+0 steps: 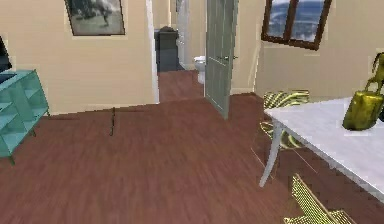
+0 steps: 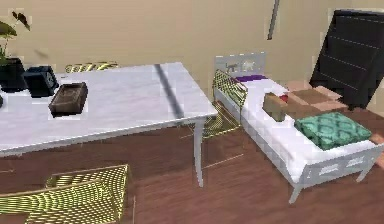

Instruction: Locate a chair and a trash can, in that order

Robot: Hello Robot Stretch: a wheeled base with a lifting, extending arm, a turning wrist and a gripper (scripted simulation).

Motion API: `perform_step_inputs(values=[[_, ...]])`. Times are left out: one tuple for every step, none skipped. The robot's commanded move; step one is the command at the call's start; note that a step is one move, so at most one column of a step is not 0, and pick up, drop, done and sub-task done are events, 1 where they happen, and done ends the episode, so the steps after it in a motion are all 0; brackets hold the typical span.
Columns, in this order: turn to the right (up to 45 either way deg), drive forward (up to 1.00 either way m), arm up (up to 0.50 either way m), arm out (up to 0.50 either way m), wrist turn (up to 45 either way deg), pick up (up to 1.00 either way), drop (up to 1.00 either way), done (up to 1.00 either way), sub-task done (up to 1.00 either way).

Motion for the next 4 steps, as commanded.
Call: perform_step_inputs(values=[[0.0, 1.00, 0.00, 0.00, 0.0, 0.00, 0.00, 0.00, 0.00], [0.0, 1.00, 0.00, 0.00, 0.0, 0.00, 0.00, 0.00, 0.00], [-3.0, 0.00, 0.00, 0.00, 0.0, 0.00, 0.00, 0.00, 0.00], [0.0, 1.00, 0.00, 0.00, 0.0, 0.00, 0.00, 0.00, 0.00]])
